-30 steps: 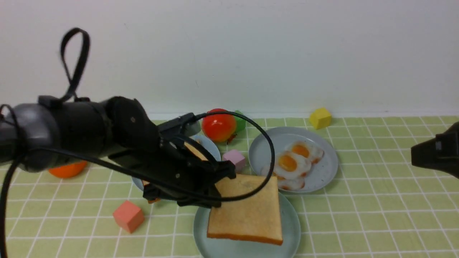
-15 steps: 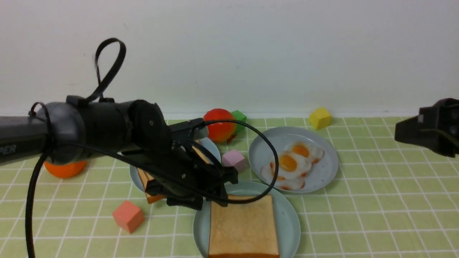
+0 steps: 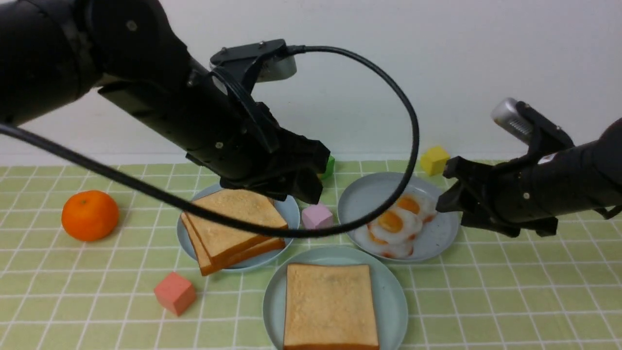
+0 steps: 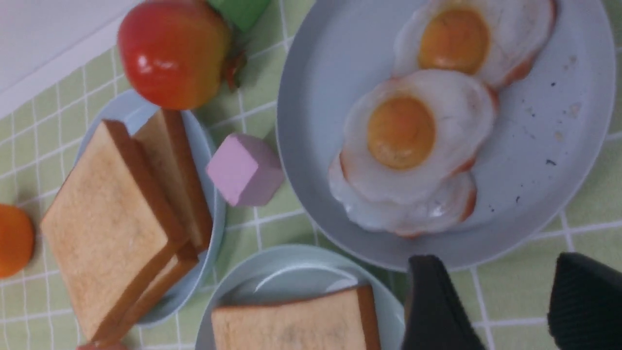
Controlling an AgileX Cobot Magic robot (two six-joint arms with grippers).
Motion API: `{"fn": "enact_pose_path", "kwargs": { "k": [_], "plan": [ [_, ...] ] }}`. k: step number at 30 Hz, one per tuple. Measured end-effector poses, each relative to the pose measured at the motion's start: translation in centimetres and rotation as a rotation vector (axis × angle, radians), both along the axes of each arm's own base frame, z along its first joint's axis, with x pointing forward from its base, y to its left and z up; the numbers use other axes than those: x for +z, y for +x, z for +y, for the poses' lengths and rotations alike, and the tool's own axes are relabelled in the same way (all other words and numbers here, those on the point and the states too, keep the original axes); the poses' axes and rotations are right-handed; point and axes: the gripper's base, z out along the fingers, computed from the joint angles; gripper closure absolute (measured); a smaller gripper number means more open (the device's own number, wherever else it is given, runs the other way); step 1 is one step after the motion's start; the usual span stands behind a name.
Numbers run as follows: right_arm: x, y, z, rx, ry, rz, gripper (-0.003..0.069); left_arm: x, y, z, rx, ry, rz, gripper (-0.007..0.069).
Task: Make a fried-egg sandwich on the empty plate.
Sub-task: Use the right arm to grab a fried egg
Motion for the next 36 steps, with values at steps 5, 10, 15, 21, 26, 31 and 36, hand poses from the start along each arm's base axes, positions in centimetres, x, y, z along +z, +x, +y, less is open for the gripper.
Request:
{"fn": "enact_pose_path", "kwargs": {
  "k": [5, 10, 15, 21, 26, 31, 36],
  "plan": [
    [-2.5, 3.0, -1.2, -0.034, 0.056, 0.022, 0.0302, -0.7, -2.5, -0.1, -0.064, 0.01, 0.015, 0.0617],
    [-4.5, 5.1, -0.9, -0.019, 0.111, 0.04, 0.03, -2.3, -3.0, 0.1, -0.061, 0.03, 0.048, 0.0638],
    [-7.3, 6.1, -0.6, -0.02, 0.132, 0.088, 0.0247, -2.5, -2.9, 0.1, -0.051, 0.026, 0.04, 0.0638],
    [-8.9, 6.5, -0.5, -0.059, 0.17, 0.13, 0.02, -2.5, -2.8, 0.1, -0.045, 0.023, 0.042, 0.0638],
    [-9.6, 7.0, -0.4, -0.095, 0.211, 0.141, 0.0202, -2.5, -2.8, 0.1, -0.041, 0.021, 0.043, 0.0638],
    [-10.1, 7.3, -0.4, -0.126, 0.236, 0.145, 0.0291, -2.5, -2.9, 0.1, -0.043, 0.022, 0.047, 0.0638],
    [-10.5, 7.4, -0.5, -0.127, 0.212, 0.144, 0.0501, -2.7, -3.1, 0.2, -0.054, 0.035, 0.069, 0.0638]
  ]
}}
